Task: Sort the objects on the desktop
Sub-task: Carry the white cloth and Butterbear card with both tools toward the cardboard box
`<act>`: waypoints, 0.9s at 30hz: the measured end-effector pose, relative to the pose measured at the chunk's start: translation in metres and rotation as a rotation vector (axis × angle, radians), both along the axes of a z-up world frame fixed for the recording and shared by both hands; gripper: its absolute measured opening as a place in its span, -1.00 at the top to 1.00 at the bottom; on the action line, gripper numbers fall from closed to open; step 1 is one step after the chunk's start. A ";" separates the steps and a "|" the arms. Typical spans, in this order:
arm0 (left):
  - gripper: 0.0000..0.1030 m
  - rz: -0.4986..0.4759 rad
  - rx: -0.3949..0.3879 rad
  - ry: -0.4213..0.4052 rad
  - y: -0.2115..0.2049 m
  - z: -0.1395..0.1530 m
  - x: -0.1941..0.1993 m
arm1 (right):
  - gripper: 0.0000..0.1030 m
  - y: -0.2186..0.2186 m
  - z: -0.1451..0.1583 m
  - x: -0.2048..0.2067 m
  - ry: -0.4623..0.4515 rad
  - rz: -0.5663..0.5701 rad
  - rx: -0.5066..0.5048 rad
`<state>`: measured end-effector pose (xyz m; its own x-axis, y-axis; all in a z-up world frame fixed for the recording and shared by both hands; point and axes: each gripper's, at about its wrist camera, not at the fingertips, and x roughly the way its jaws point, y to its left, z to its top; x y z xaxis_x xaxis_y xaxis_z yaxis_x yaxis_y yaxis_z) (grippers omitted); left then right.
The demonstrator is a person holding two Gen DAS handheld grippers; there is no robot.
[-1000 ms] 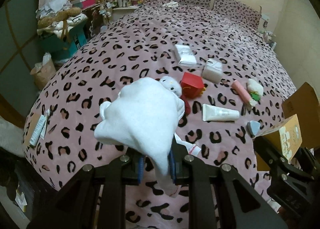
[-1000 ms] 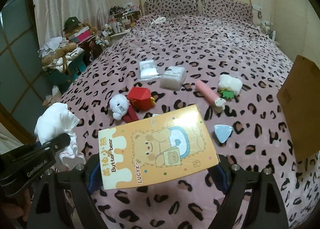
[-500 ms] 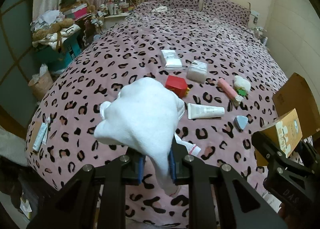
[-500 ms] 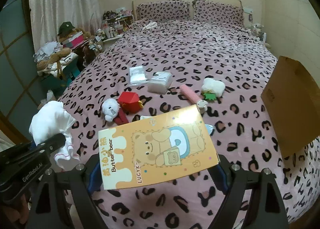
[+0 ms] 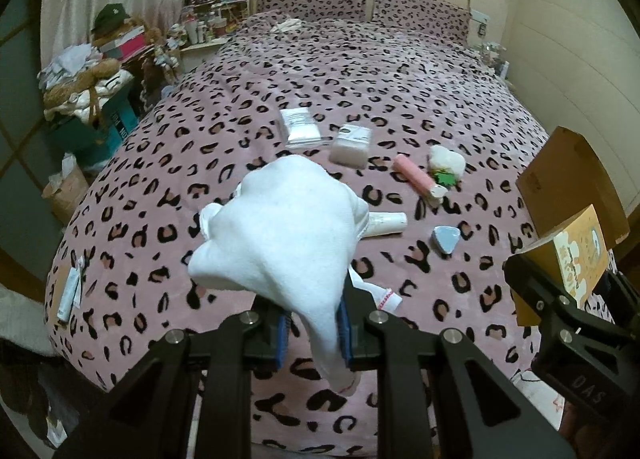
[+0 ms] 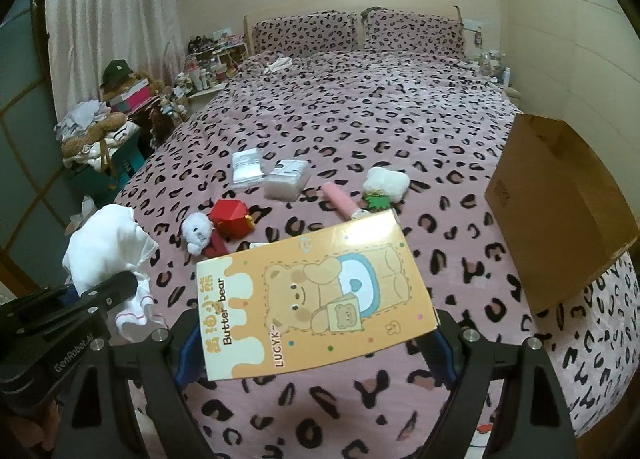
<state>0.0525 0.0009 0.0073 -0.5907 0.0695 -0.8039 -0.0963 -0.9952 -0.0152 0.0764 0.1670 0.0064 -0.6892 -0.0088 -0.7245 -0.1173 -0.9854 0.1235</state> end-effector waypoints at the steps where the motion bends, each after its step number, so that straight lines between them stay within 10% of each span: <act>1: 0.61 -0.009 0.001 0.001 0.004 0.001 0.000 | -0.71 0.002 0.001 0.001 0.001 -0.004 0.001; 27: 0.61 -0.216 0.015 -0.006 0.109 0.003 -0.009 | -0.71 0.092 0.009 0.034 0.022 -0.192 0.021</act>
<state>0.0440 0.1099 0.0098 -0.5558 0.2062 -0.8054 -0.3071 -0.9512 -0.0316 0.1104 0.2587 0.0157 -0.6922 0.1392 -0.7082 -0.3012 -0.9474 0.1082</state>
